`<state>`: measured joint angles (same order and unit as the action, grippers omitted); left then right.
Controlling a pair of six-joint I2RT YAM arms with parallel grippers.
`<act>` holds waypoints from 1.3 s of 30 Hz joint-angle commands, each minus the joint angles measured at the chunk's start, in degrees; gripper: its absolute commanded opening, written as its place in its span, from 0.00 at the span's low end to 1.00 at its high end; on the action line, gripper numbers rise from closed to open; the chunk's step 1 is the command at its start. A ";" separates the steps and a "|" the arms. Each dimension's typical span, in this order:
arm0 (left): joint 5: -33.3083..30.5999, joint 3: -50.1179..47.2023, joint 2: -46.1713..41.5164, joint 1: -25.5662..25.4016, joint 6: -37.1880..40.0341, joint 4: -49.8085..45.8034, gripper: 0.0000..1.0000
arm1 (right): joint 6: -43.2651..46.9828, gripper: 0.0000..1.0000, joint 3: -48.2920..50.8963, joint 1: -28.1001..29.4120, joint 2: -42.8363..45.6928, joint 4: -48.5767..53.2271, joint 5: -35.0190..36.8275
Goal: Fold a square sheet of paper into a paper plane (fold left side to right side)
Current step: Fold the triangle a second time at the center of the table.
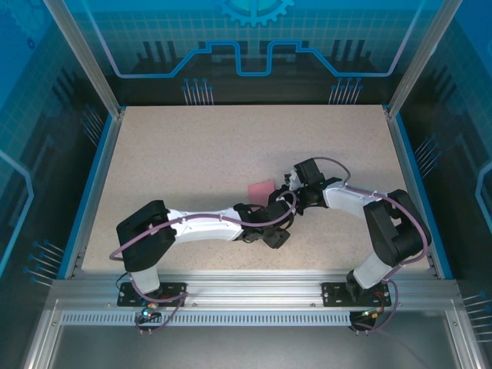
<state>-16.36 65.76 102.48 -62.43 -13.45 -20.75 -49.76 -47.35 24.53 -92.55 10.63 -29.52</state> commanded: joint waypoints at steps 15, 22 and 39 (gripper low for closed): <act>-5.11 2.28 1.30 -0.06 0.02 -2.56 0.09 | 1.34 0.35 -1.42 -0.10 -1.16 3.36 0.35; -1.41 0.48 -0.72 1.66 -1.22 -1.08 0.01 | 1.87 0.36 -1.48 -0.36 -0.66 2.60 0.91; 20.35 -8.86 -8.64 12.97 -7.97 10.19 0.00 | 8.33 0.45 2.09 -4.25 11.38 7.18 9.26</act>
<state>-1.02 58.22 95.85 -50.94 -19.03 -12.95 -45.28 -46.85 20.82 -84.42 12.67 -23.22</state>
